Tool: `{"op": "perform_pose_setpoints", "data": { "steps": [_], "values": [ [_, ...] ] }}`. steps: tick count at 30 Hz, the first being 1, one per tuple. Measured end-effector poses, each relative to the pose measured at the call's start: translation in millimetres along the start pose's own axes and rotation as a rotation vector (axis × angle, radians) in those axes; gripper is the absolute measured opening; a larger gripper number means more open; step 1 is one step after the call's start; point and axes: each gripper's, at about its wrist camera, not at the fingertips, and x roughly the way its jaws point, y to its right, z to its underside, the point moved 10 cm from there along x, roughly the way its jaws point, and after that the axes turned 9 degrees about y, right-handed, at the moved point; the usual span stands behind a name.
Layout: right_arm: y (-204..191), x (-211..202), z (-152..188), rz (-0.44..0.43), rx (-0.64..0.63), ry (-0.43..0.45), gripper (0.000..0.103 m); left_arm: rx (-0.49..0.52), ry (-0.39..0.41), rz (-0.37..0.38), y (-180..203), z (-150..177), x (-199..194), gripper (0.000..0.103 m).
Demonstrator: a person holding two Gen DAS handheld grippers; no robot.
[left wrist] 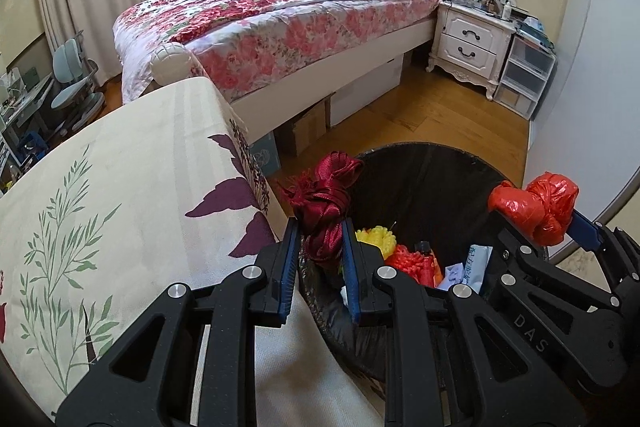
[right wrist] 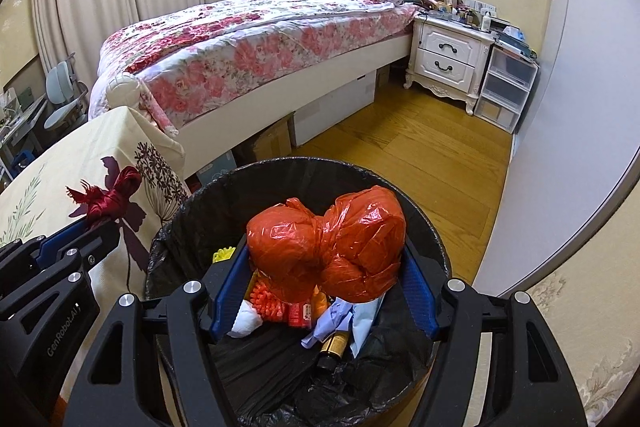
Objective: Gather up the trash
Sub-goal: 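Open both grippers to drop the cloth and bag into the bin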
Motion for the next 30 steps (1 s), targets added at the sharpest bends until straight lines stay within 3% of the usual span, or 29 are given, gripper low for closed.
{"op": "perform_pose_setpoints", "data": {
  "steps": [15, 19, 21, 30],
  "values": [
    [4, 12, 2, 0.017, -0.01, -0.015, 0.074, 0.016, -0.009, 0.006, 9, 1, 8, 0.026],
    [6, 12, 0, 0.027, -0.007, -0.01, 0.075, 0.008, 0.003, 0.005, 7, -2, 6, 0.044],
    [7, 12, 0, 0.033, -0.007, -0.009, 0.076, 0.011, 0.009, 0.002, 7, -3, 6, 0.047],
    [11, 7, -1, 0.054, 0.005, -0.003, 0.076, -0.005, 0.034, -0.016, -2, -7, 0, 0.077]
  ]
}}
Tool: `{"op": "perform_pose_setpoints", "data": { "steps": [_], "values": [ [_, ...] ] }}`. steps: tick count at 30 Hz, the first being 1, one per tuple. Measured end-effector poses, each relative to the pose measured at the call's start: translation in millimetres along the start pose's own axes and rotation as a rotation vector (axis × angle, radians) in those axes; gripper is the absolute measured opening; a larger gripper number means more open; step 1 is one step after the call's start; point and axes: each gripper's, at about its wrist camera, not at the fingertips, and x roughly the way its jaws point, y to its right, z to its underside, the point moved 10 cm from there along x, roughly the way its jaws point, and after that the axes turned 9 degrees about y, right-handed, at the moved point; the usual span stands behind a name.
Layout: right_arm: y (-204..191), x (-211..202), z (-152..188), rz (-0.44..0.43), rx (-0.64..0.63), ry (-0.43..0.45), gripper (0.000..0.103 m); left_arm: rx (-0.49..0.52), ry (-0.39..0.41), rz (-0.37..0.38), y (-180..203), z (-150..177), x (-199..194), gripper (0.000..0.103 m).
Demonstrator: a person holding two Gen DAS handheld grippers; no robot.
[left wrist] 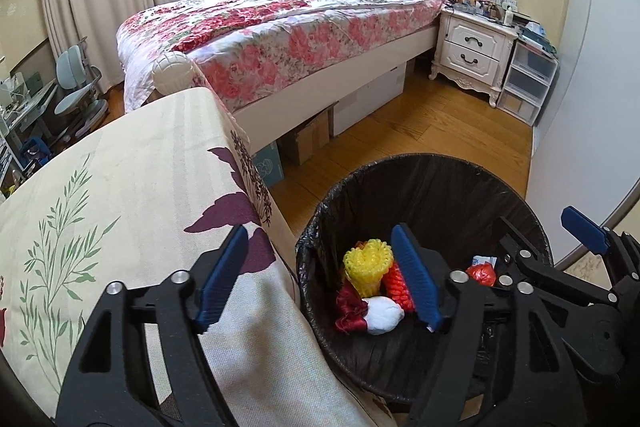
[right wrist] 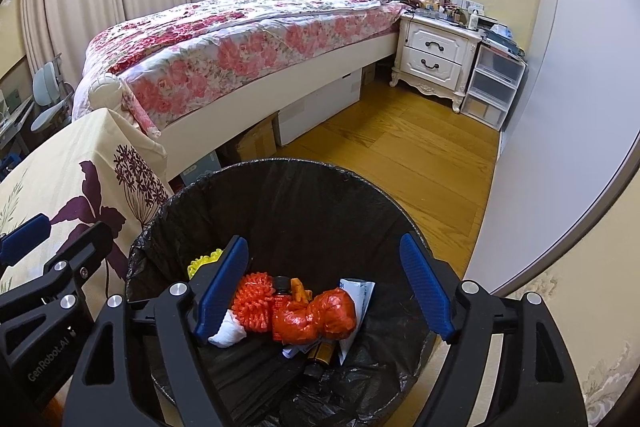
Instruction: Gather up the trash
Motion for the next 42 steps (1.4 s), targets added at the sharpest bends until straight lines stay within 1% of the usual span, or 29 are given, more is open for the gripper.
{"op": "perform_pose_setpoints", "data": {
  "steps": [1, 13, 17, 25, 32, 37, 42],
  "values": [
    [1, -1, 0, 0.002, 0.002, 0.001, 0.077, -0.005, 0.001, -0.001, -1, 0, -1, 0.08],
    [10, -13, -2, 0.038, 0.018, 0.015, 0.081, -0.031, 0.03, -0.028, -17, -5, -11, 0.09],
    [11, -22, -4, 0.043, 0.014, 0.034, 0.084, -0.029, 0.042, -0.038, -20, -7, -17, 0.091],
    [10, -43, -13, 0.047, 0.012, 0.091, 0.085, -0.046, 0.068, -0.053, -30, -9, -34, 0.093],
    [6, -61, -11, 0.029, 0.02, 0.102, 0.085, -0.055, 0.09, -0.062, -41, -7, -53, 0.094],
    [-3, -79, -8, 0.014, 0.002, 0.114, 0.085, -0.051, 0.105, -0.071, -49, -1, -71, 0.094],
    [-12, -99, -2, -0.001, -0.009, 0.122, 0.085, -0.067, 0.11, -0.074, -59, 8, -92, 0.094]
  ]
}}
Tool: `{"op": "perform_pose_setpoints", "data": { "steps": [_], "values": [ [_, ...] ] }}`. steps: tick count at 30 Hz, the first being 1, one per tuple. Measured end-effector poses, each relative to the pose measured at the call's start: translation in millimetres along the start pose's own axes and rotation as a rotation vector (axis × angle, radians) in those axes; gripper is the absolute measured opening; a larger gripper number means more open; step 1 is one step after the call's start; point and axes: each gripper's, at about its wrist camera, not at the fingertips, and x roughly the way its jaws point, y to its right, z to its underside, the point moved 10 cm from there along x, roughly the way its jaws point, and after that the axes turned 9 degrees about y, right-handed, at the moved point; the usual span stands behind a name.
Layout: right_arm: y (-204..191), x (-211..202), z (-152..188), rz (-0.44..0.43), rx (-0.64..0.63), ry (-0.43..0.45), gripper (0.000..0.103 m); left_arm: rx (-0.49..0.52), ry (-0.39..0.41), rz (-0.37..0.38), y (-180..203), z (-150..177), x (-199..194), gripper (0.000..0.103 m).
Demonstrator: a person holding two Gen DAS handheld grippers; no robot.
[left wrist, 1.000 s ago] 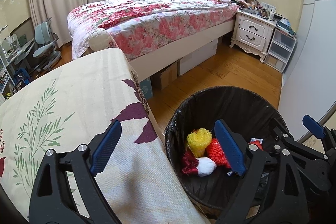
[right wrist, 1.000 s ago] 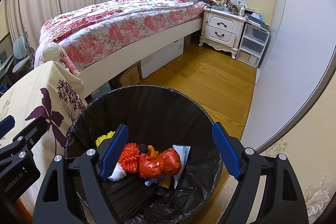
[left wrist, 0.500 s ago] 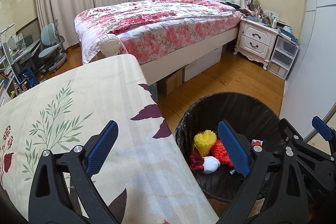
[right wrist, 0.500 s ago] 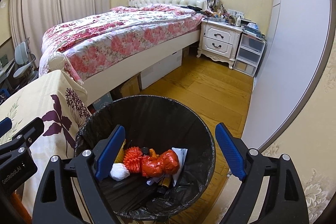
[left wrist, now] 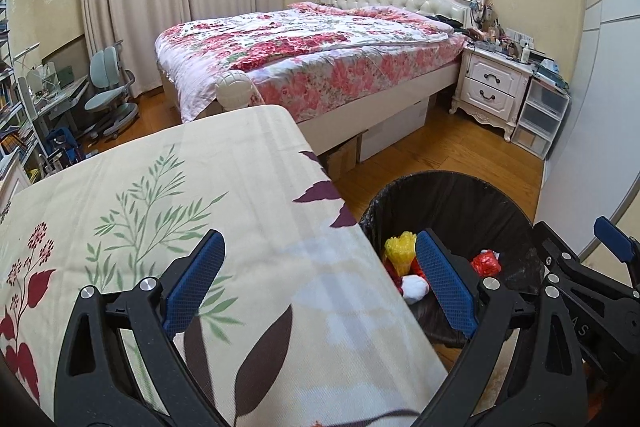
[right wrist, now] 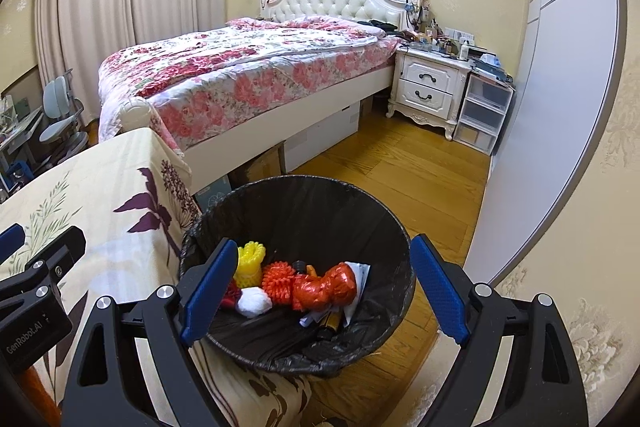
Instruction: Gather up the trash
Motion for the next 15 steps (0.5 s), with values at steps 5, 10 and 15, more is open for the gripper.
{"op": "perform_pose_setpoints", "data": {
  "steps": [5, 10, 15],
  "values": [
    [-8, -18, 2, -0.023, -0.012, 0.011, 0.085, -0.004, 0.003, -0.013, -13, 8, -19, 0.094],
    [-14, -34, 5, -0.039, -0.026, 0.022, 0.085, -0.022, -0.001, -0.019, -24, 17, -34, 0.094],
    [-18, -43, 7, -0.051, -0.036, 0.026, 0.085, -0.033, 0.005, -0.024, -30, 21, -45, 0.094]
  ]
}}
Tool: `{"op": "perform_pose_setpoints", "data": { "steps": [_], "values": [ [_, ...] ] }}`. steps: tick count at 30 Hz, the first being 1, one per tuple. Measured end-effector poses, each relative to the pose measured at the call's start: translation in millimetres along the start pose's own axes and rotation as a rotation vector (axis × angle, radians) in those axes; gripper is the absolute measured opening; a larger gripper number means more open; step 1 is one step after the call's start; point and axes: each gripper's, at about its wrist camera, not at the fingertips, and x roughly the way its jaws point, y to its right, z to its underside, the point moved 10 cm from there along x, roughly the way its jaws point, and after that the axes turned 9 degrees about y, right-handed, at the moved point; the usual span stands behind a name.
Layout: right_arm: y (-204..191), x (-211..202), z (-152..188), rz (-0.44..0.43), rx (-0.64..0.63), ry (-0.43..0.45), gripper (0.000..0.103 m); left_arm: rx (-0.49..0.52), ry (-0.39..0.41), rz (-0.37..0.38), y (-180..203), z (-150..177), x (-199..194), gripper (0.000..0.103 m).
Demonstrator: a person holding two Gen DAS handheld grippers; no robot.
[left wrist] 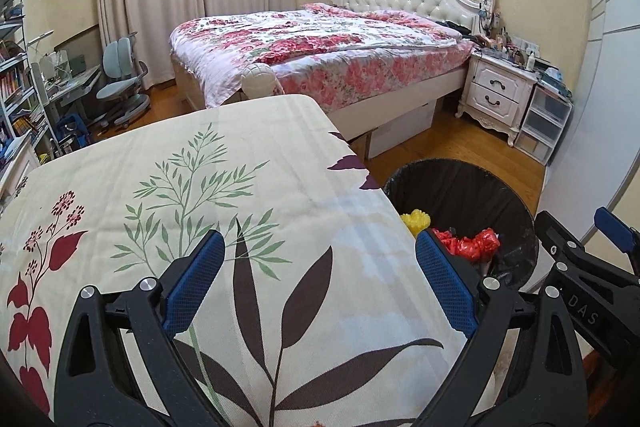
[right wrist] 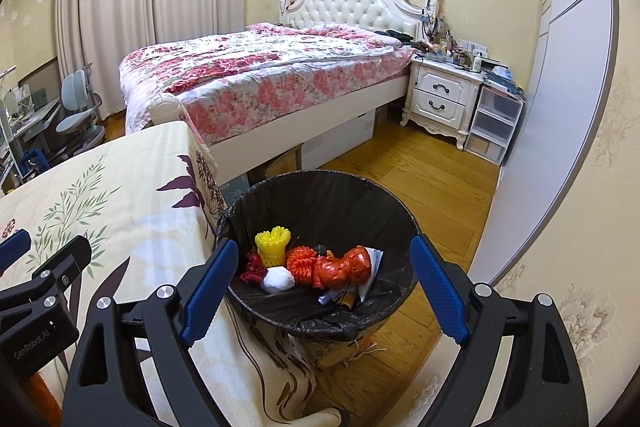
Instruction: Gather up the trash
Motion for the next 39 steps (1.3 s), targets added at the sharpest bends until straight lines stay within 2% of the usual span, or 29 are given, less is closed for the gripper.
{"op": "perform_pose_setpoints", "data": {
  "steps": [39],
  "values": [
    [-2.0, -4.5, 1.7, -0.002, -0.003, 0.006, 0.085, -0.01, -0.005, 0.002, -7.3, 6.9, -8.2, 0.094]
  ]
}}
